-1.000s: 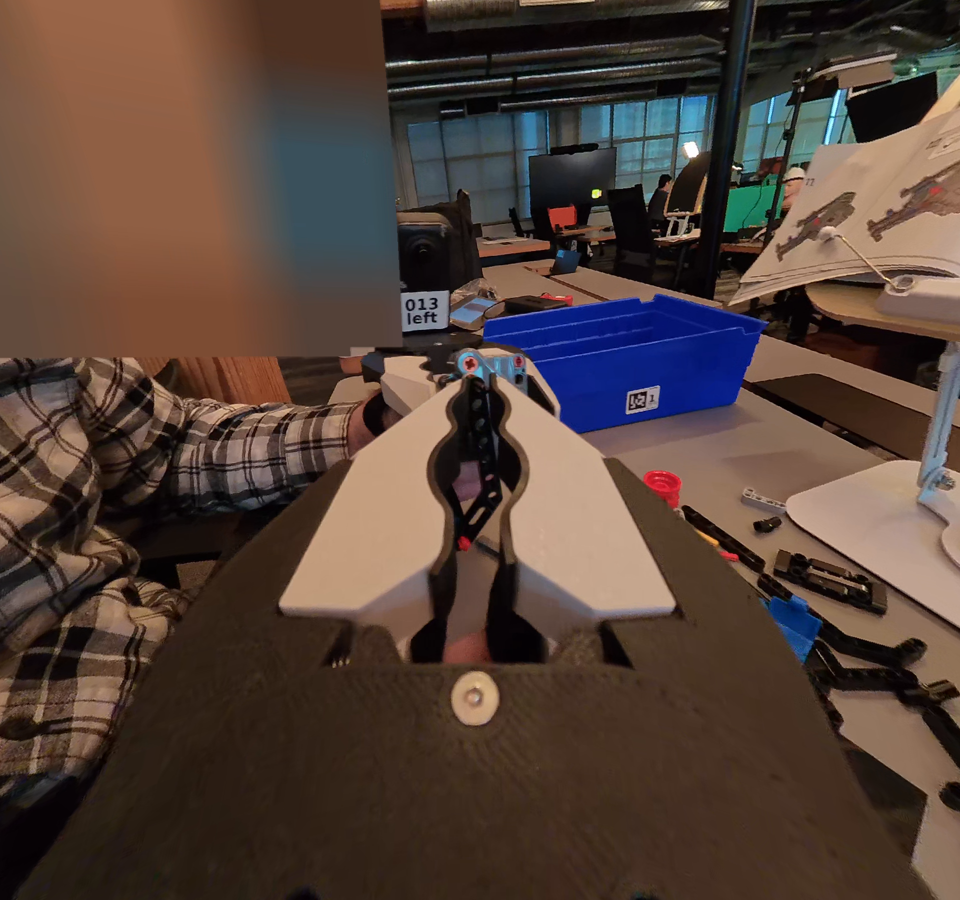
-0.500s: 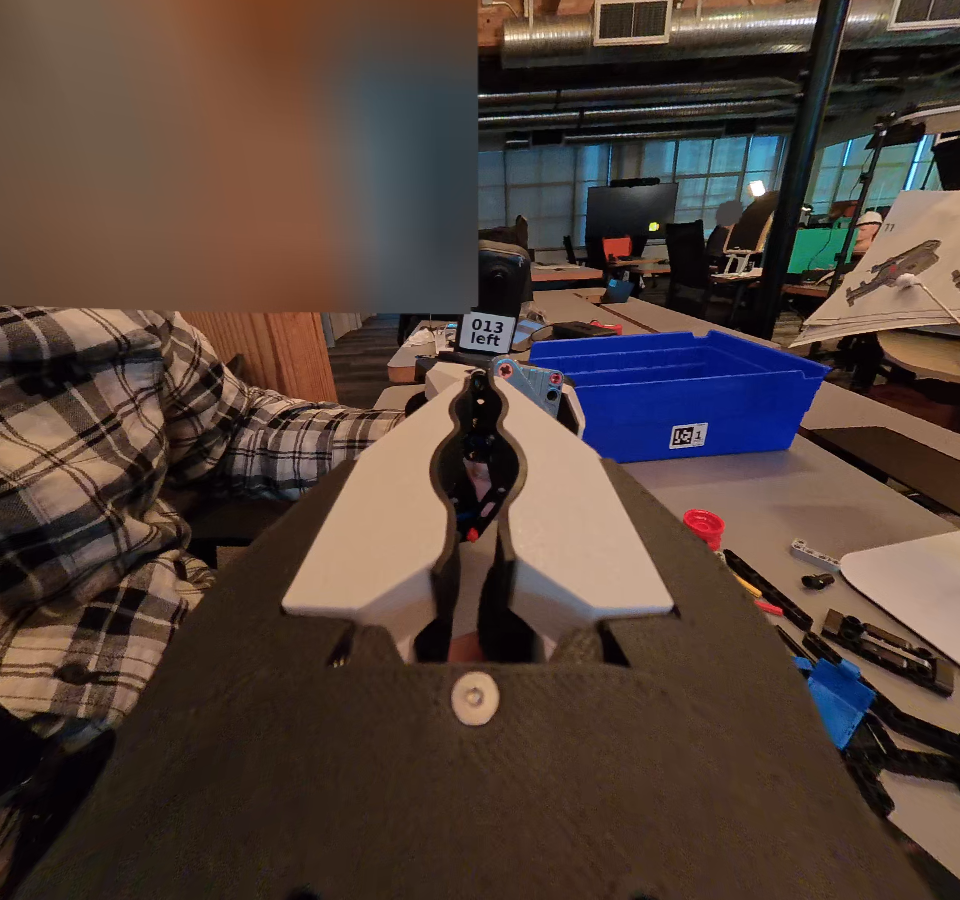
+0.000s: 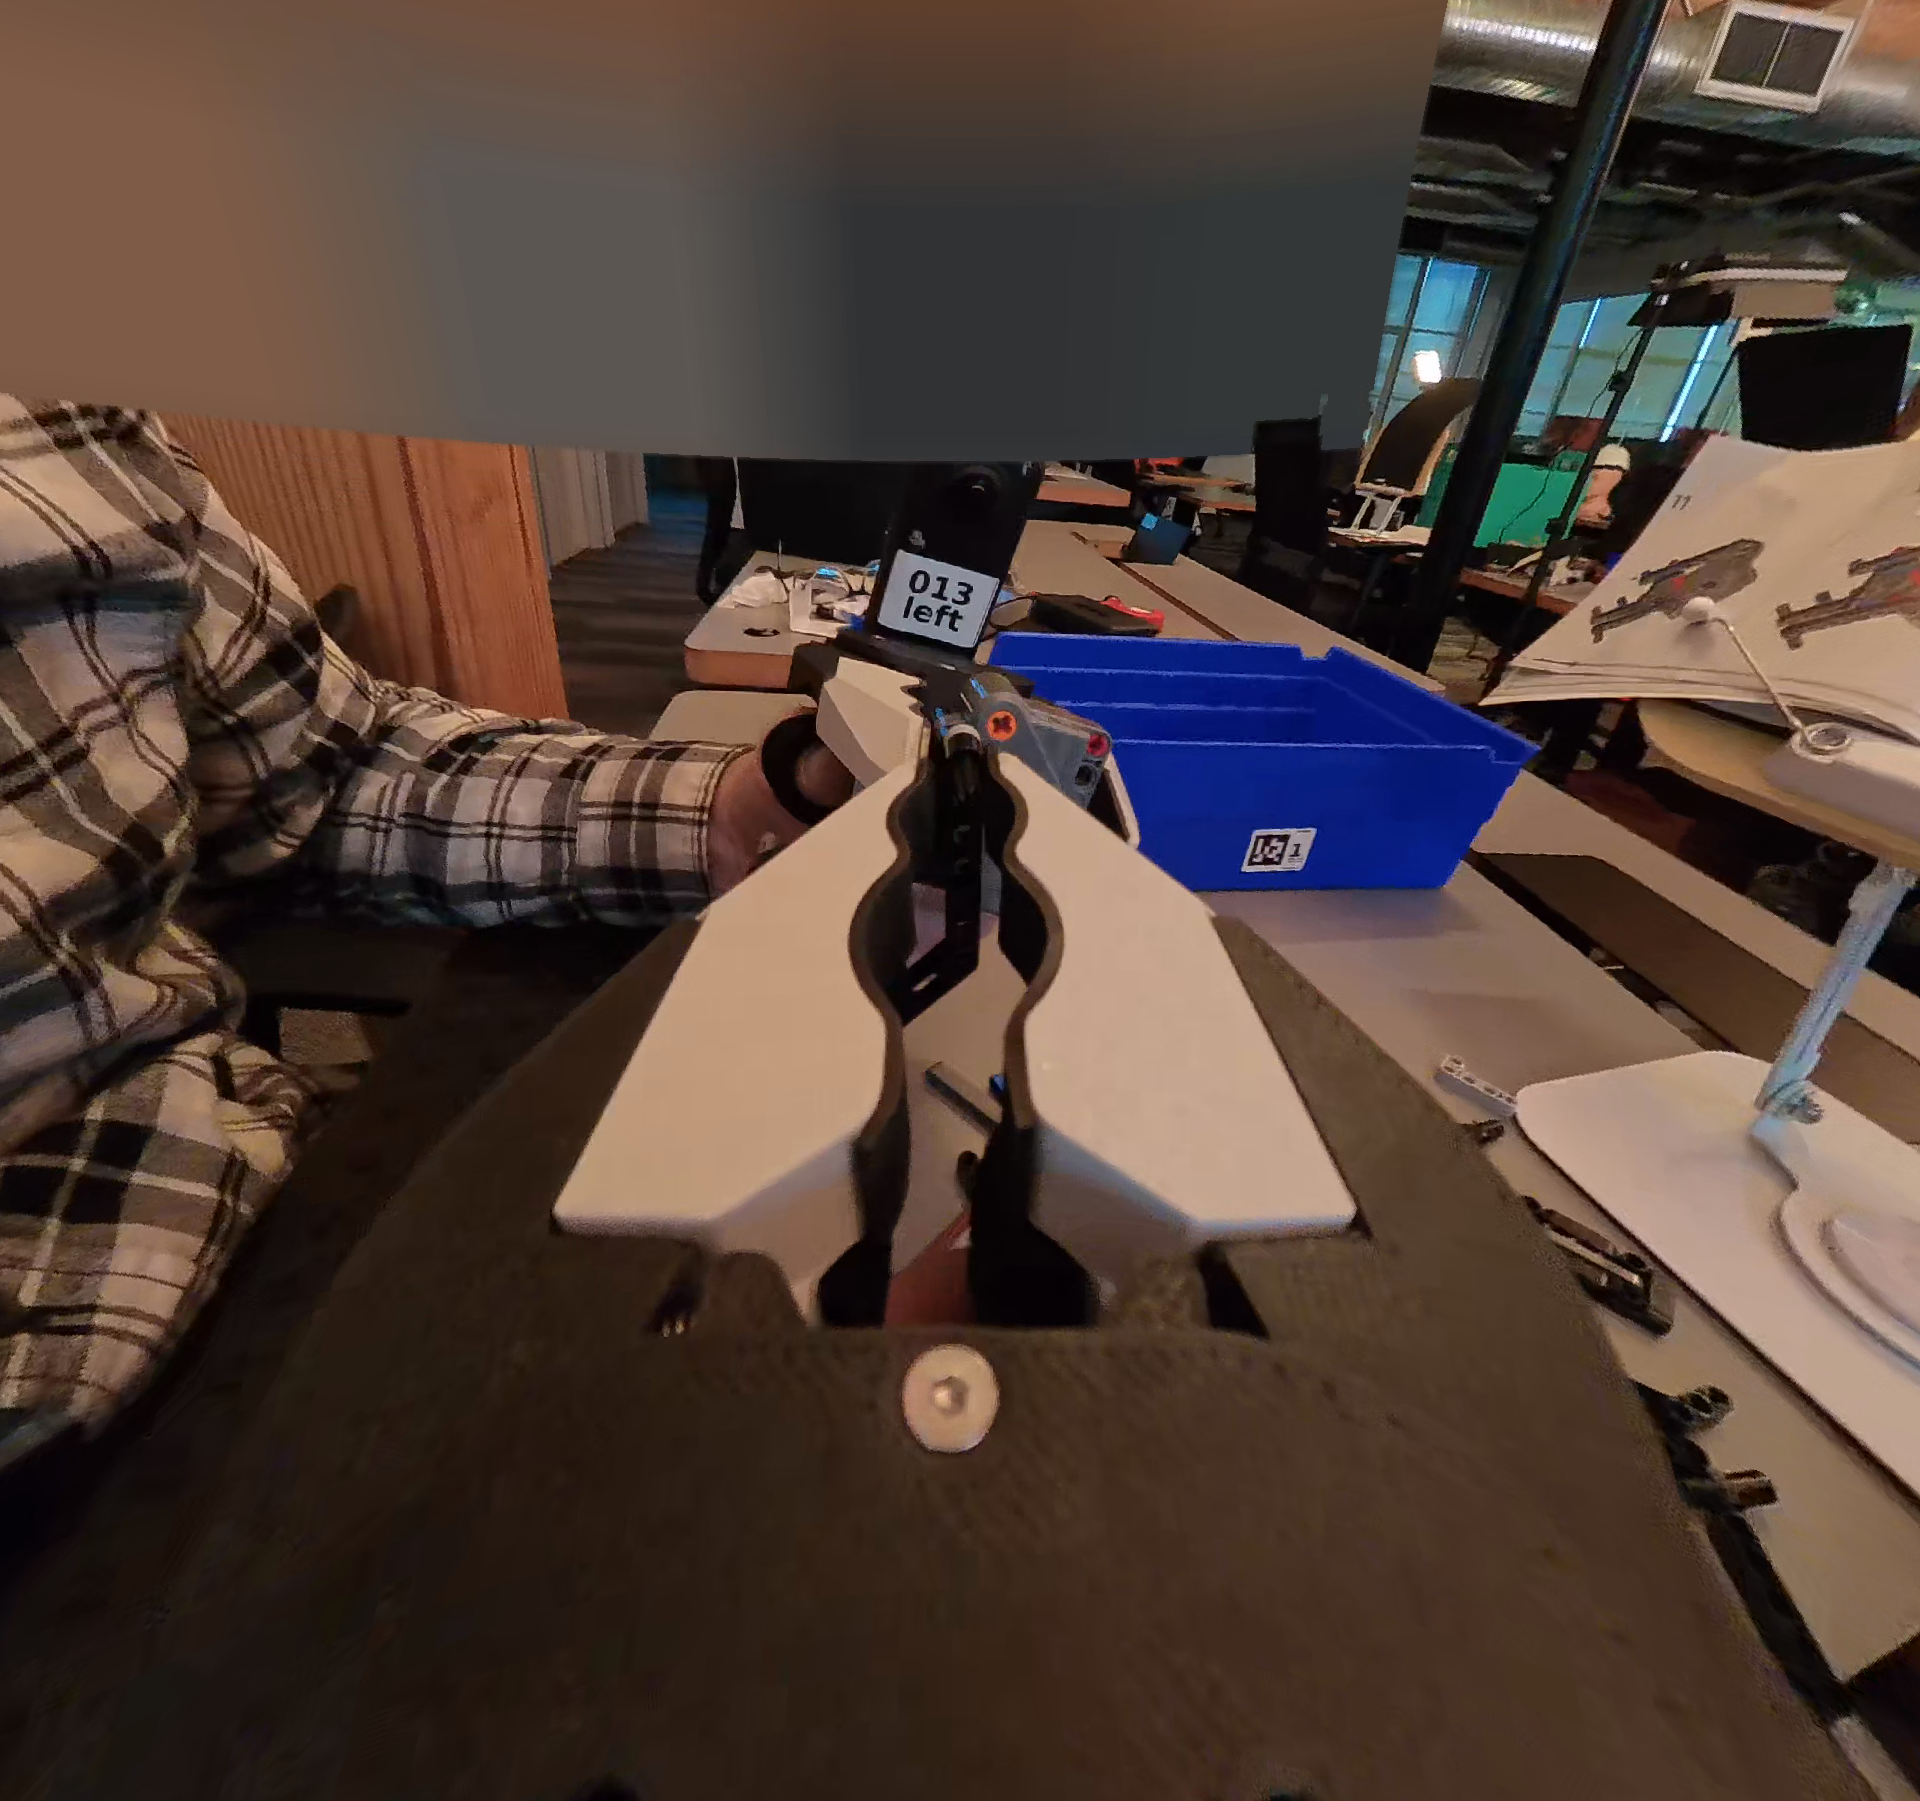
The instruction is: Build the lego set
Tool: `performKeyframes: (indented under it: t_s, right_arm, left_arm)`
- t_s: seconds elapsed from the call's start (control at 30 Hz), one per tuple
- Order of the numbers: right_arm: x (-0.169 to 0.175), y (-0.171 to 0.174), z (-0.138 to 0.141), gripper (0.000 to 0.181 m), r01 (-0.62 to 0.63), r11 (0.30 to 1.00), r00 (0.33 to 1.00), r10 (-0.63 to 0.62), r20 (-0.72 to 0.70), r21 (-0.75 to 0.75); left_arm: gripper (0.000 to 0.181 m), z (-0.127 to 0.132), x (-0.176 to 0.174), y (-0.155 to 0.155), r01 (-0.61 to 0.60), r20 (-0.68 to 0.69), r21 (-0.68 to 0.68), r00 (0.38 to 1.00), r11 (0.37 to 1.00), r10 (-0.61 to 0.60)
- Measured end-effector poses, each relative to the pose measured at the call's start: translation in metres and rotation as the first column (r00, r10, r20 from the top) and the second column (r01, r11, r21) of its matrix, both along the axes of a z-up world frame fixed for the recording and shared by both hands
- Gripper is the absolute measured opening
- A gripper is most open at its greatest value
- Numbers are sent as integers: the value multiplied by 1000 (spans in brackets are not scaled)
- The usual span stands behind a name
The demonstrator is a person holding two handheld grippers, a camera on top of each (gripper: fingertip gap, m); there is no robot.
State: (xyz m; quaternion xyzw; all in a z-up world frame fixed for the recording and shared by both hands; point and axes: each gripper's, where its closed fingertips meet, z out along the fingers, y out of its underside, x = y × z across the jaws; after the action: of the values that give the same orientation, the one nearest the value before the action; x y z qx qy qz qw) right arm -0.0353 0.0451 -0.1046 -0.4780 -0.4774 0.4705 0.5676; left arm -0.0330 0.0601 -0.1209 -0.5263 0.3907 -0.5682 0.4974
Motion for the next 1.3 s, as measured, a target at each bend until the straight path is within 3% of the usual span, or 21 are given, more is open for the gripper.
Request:
performKeyframes:
  t_s: [0.07, 0.13, 0.2, 0.3, 1.3]
  right_arm:
    - [1, -1, 0, 3, 2, 1000, 1000, -2, 8, 20]
    - [1, -2, 1, 17, -11, 1000, 1000, 11, -2, 3]
    - [-1, -2, -2, 20, -2, 1000, 1000, 2, 21, 19]
    - [-4, -6, -6, 5, -12, 999, 999, 11, 50, 33]
    - [-2, -10, -15, 5, -7, 989, 985, -19, 169, 151]
  left_arm:
    - [43, -2, 1, -2, 12, -17, -3, 1000, 1000, -12]
    - [42, -6, 4, -4, 13, -43, 5, 999, 1000, -13]
    - [43, -8, 7, -6, 22, -57, 6, 998, 1000, -21]
    - [42, -7, 7, -7, 25, -52, 4, 998, 1000, -25]
    - [41, 4, 4, -8, 35, 38, -18, 999, 999, -34]
